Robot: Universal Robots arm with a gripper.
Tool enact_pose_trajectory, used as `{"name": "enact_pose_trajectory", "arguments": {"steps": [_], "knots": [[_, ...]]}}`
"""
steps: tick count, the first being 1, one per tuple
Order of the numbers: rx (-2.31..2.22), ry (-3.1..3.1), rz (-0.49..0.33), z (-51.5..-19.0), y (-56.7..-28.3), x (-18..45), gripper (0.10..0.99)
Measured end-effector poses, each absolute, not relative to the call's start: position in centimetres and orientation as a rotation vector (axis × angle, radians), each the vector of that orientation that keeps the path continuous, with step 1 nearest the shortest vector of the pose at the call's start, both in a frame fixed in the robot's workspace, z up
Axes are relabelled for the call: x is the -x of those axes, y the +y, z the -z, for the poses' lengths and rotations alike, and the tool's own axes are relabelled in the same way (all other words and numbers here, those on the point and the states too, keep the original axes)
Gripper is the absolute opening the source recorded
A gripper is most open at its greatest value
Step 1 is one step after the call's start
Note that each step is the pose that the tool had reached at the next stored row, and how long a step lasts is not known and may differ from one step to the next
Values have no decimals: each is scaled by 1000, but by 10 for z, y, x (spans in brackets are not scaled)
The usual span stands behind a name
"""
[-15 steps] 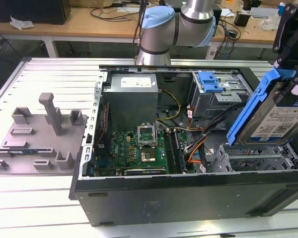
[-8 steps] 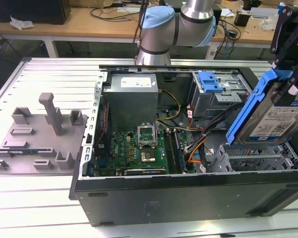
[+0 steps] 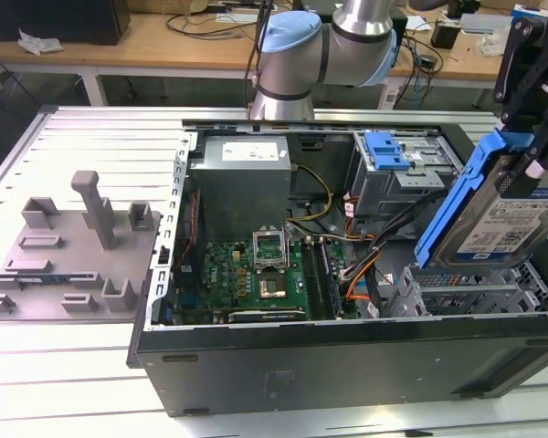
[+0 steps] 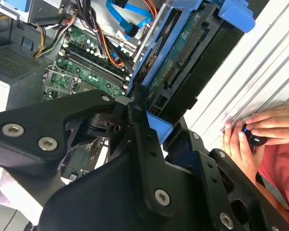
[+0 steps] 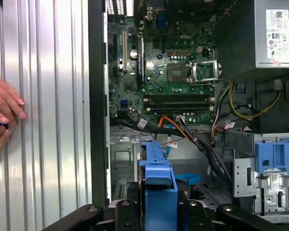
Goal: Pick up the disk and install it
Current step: 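Insert the disk into the insertion slot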
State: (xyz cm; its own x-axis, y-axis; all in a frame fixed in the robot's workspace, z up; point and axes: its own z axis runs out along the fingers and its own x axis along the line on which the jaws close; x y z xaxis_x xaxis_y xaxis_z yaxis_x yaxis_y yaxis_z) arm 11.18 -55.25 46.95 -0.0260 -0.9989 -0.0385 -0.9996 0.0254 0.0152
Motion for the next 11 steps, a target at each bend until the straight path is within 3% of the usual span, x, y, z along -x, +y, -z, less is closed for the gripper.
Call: {"name": "enact_pose_trajectory", "arguments": {"steps": [11], "knots": [[2196, 2221, -58, -461, -552, -114, 369]]}}
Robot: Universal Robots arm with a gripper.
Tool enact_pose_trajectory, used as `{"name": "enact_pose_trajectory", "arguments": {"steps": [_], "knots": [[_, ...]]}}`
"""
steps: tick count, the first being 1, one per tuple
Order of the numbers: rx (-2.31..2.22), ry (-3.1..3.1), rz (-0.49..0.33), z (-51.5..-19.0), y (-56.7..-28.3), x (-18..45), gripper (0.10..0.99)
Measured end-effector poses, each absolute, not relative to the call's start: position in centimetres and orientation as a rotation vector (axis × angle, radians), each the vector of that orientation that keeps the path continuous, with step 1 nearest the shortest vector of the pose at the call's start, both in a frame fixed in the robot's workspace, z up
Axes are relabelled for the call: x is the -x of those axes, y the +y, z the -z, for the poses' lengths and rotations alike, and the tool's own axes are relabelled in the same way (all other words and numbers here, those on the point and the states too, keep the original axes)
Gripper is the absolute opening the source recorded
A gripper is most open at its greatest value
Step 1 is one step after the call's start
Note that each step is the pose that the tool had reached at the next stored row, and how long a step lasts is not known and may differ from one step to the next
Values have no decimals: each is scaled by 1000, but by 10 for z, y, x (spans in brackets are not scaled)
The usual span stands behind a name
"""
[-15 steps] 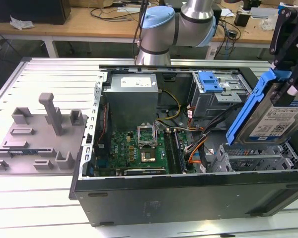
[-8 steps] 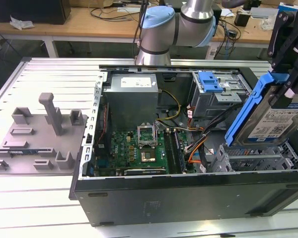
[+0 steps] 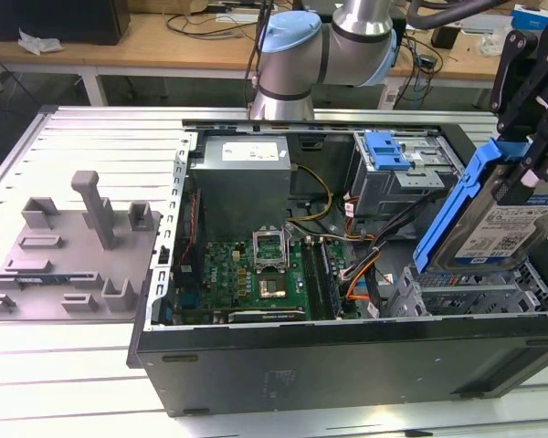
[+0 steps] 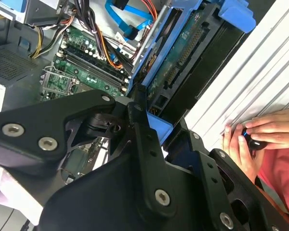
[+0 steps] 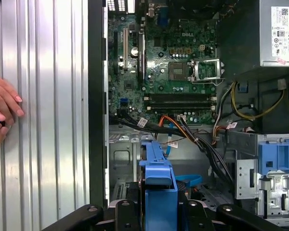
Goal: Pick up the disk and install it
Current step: 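Insert the disk into the insertion slot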
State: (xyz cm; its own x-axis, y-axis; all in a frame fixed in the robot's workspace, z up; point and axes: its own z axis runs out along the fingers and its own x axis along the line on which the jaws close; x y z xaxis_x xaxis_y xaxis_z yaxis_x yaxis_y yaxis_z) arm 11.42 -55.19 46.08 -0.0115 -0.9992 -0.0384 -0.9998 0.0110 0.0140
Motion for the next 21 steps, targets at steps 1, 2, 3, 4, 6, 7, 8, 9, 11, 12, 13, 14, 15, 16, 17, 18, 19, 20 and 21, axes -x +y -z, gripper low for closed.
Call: {"name": "enact_pose_trajectory", "arguments": {"steps": [1, 2, 3, 4, 6, 7, 8, 9, 11, 12, 13, 14, 15, 16, 17, 18, 19, 20, 21], "knots": [[2201, 2215, -56, -460, -552, -114, 369], [2206, 2209, -55, -459, -552, -115, 369], [2207, 2208, -55, -458, -552, -115, 369], [2207, 2208, -55, -457, -552, -115, 369], [2207, 2208, -55, -455, -552, -115, 369], [2207, 2208, -55, -454, -552, -115, 369], [2207, 2208, -55, -453, -552, -115, 369], [2206, 2208, -55, -452, -552, -115, 369], [2207, 2208, -55, -450, -552, -115, 369], [2207, 2208, -55, -449, -552, -115, 369], [2207, 2208, -55, -448, -552, -116, 369], [2207, 2208, -55, -447, -552, -116, 369], [2207, 2208, -55, -446, -553, -116, 369], [2207, 2208, -54, -446, -553, -116, 369], [2207, 2208, -54, -445, -553, -116, 369], [2207, 2209, -54, -444, -553, -115, 369], [2207, 2209, -54, -444, -553, -115, 369], [2207, 2208, -55, -443, -553, -115, 369], [2207, 2208, -55, -442, -553, -115, 369]]}}
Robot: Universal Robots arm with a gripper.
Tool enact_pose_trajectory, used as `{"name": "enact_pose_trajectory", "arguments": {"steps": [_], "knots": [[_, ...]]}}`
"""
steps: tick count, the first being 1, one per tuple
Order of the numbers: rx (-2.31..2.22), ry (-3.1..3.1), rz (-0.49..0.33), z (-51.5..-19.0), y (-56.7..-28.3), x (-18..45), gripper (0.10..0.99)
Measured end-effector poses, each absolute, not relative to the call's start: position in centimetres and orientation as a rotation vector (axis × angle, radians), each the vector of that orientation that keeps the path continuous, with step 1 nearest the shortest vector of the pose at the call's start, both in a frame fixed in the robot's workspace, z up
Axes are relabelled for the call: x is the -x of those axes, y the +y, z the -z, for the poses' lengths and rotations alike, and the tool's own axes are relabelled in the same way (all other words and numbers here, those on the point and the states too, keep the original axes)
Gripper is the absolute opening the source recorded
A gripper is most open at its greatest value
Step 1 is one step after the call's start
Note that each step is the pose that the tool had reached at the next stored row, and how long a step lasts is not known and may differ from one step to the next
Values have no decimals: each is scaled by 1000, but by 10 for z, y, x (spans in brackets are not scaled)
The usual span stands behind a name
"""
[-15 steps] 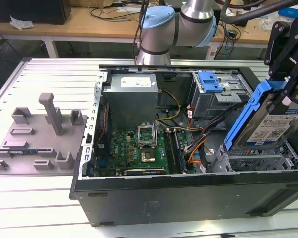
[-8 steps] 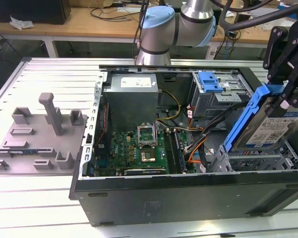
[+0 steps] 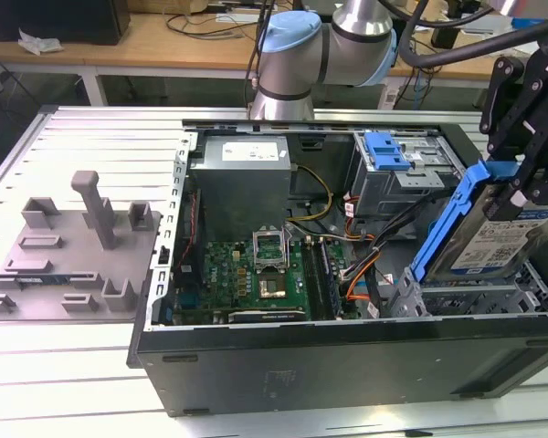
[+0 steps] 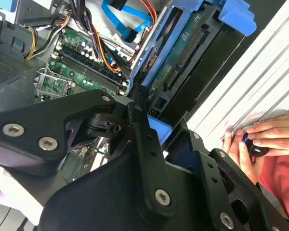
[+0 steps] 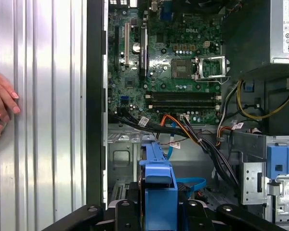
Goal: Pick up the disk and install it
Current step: 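Insert the disk into the insertion slot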
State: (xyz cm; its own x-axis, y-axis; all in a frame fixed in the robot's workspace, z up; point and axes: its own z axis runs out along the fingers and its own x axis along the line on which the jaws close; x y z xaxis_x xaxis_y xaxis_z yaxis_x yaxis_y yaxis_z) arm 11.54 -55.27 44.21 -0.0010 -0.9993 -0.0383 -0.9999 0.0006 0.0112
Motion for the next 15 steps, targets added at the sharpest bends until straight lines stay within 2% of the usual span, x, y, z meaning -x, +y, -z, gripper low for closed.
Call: {"name": "enact_pose_trajectory", "arguments": {"steps": [4, 7, 15], "knots": [[2206, 2207, -56, -445, -553, -116, 369], [2207, 2208, -55, -459, -552, -115, 369], [2182, 2235, -51, -458, -551, -116, 369]]}}
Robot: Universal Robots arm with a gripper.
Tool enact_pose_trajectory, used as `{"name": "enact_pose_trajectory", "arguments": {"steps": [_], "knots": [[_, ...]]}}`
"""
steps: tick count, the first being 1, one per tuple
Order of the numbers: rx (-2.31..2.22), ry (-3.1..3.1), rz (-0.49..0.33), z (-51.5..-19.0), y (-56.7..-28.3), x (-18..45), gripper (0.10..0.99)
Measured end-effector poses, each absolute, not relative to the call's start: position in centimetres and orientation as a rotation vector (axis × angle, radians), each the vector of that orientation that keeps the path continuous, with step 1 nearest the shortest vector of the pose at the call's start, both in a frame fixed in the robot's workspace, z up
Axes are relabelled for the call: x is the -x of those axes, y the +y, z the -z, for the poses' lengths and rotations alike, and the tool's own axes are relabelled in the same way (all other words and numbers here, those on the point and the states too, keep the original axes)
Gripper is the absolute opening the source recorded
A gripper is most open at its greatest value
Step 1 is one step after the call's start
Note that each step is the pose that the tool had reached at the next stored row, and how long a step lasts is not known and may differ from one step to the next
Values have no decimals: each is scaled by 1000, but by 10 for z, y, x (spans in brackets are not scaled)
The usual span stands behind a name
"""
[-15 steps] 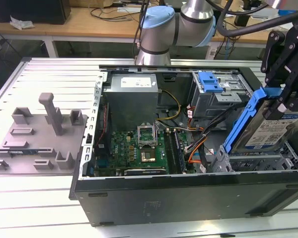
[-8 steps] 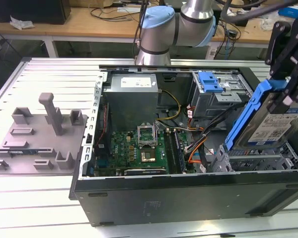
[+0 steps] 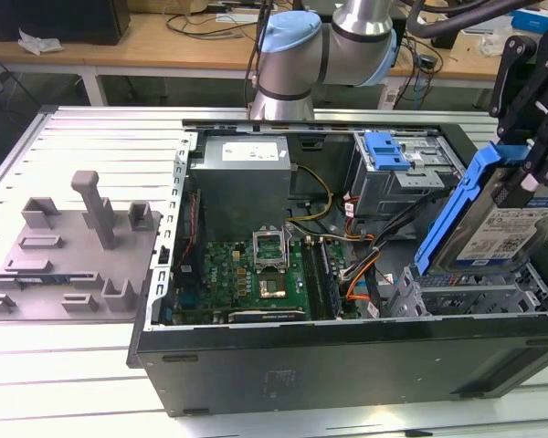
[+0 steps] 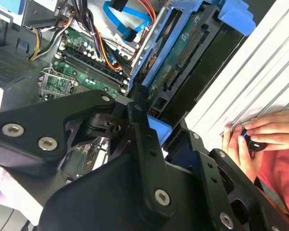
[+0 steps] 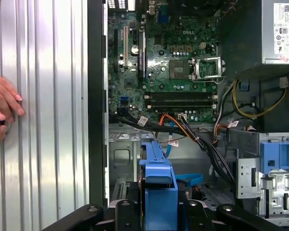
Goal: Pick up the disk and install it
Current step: 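Insert the disk into the insertion slot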
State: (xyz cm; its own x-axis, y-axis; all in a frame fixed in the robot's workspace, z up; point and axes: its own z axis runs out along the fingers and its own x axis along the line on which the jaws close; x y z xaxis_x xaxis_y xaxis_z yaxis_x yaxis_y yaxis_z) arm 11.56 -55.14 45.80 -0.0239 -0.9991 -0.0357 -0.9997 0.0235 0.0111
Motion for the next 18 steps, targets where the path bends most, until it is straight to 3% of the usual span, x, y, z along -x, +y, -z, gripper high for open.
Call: {"name": "enact_pose_trajectory", "arguments": {"steps": [18], "knots": [[2208, 2221, -50, -439, -550, -117, 369]]}}
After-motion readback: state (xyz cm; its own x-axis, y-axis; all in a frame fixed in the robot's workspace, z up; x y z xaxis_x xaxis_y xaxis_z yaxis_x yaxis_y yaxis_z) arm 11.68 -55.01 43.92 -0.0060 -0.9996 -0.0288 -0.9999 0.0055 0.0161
